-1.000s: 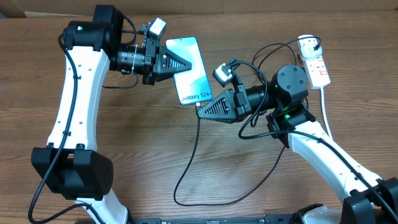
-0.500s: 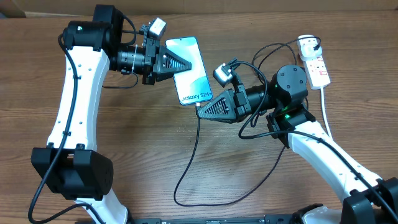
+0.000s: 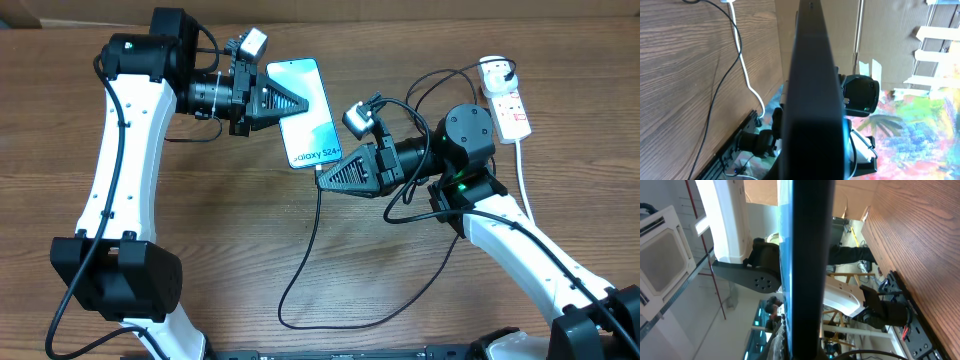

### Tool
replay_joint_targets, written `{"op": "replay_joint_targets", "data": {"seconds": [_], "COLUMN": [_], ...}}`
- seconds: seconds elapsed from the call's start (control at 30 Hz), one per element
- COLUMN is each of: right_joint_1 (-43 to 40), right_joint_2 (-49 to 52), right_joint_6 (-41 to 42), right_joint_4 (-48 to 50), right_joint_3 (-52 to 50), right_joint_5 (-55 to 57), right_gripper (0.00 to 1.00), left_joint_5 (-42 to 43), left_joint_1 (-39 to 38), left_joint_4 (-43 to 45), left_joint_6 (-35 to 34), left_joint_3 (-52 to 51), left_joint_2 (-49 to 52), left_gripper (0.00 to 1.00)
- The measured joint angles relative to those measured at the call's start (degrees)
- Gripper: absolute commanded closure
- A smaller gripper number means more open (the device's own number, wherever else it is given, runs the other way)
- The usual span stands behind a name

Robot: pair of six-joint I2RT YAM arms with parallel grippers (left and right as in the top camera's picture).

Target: Plug charger to phone and switch on socket

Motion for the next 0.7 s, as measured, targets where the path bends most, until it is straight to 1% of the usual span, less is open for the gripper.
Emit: {"op": "replay_joint_targets", "data": {"seconds": [0.4, 0.7], "right_joint_1": [-0.02, -0.48], "right_joint_2": [0.00, 0.00], "right_joint_6": [0.20, 0.20], "right_joint_4": [0.02, 0.00], "right_joint_3": [0.00, 0.00], "right_joint_5": [0.09, -1.44], "right_gripper": [0.96, 0.96], "left_joint_5": [0.33, 0.48], "left_joint_1": [0.00, 0.00], "left_joint_4": [-0.04, -2.60], "left_joint_6": [0.85, 3.98], "left_joint_3": [0.00, 0.00], "left_joint_2": [0.00, 0.00], "left_gripper": [0.96, 0.96]}}
